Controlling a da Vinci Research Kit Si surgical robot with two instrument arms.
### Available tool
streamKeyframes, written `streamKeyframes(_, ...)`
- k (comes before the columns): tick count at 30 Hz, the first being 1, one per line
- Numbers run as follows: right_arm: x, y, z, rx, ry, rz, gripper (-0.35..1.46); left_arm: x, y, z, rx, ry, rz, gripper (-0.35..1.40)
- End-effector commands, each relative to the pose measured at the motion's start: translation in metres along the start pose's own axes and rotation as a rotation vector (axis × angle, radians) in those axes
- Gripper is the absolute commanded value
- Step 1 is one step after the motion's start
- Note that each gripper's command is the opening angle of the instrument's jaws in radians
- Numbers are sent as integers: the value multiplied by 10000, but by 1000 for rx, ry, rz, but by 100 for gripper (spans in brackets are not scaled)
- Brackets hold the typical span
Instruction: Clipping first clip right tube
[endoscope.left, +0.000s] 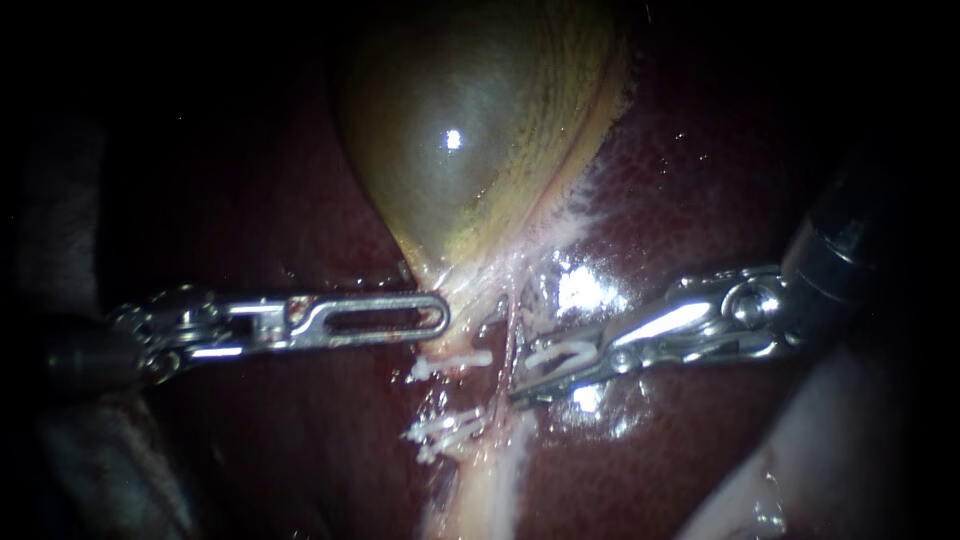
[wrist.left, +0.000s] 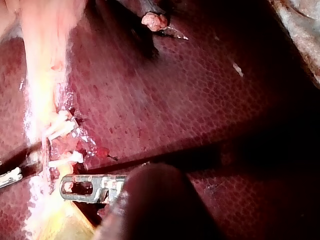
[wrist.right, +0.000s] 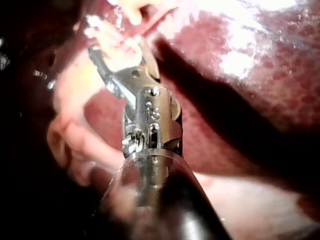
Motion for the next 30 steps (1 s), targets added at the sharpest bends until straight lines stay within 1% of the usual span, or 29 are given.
streamKeyframes(1,0,0,0,0,0,0,54,0,1,0,0,0,0,-35)
streamKeyframes(6,0,0,0,-1,0,0,54,-2,4,-2,0,0,-1,-35)
streamKeyframes(9,0,1,0,-1,0,1,54,-4,10,-7,-5,-6,-2,-35)
streamKeyframes(12,1,2,0,-2,1,1,54,-6,19,-15,-6,-18,-5,-35)
streamKeyframes(13,1,2,0,-2,1,1,54,-5,23,-18,-3,-23,-6,-35)
streamKeyframes(16,1,3,1,-2,1,2,54,-3,31,-25,-5,-26,-11,-35)
streamKeyframes(19,2,3,2,-3,2,2,54,-1,37,-32,-7,-29,-14,-35)
streamKeyframes(25,2,6,7,-6,4,2,53,3,46,-43,-11,-35,-19,-35)
streamKeyframes(30,-2,11,19,-11,9,-2,53,3,52,-45,-11,-35,-22,-35)
